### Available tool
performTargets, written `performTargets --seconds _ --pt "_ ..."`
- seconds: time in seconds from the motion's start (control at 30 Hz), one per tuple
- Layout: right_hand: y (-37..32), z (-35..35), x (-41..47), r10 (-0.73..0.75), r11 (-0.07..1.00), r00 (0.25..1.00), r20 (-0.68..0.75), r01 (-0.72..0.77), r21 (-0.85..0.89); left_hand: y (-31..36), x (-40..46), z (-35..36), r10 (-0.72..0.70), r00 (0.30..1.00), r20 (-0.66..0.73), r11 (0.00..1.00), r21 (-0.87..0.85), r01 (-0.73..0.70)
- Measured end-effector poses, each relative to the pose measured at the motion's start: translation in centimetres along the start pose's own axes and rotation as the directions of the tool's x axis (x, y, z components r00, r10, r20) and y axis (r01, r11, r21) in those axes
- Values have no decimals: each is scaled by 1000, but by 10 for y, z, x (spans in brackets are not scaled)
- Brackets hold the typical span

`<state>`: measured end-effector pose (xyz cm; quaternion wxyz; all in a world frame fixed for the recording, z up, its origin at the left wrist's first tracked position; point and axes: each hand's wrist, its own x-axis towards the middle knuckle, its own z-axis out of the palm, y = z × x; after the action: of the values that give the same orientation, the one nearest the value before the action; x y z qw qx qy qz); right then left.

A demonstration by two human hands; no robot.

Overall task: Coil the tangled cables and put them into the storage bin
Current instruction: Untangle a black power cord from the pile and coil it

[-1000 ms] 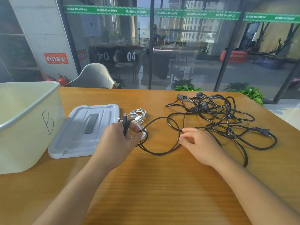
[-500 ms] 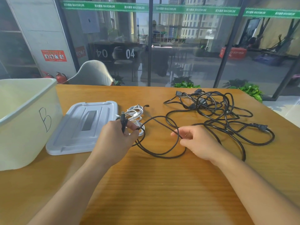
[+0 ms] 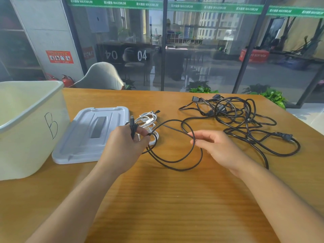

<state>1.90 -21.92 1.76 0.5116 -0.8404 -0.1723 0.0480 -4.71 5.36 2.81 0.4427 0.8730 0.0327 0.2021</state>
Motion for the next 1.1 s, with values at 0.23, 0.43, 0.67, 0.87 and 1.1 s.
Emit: performTargets --seconds 0.23,0.43,0.67,0.87,1.1 --pt "1 -4 0 -58 998 997 -44 56 -43 -3 1 -2 -79 996 42 956 -279 88" --pt "-2 -2 -5 -173 847 985 20 159 -508 -2 2 -7 -159 982 104 869 -457 189" --pt "-5 13 -13 -128 832 922 365 300 -467 -3 2 -6 -187 975 123 826 -517 224" --pt "-5 21 -14 -170 783 916 364 350 -514 -6 2 -1 -153 975 159 874 -439 209" --pt "-10 21 -16 -217 812 940 263 323 -486 -8 3 0 -174 968 179 846 -476 240"
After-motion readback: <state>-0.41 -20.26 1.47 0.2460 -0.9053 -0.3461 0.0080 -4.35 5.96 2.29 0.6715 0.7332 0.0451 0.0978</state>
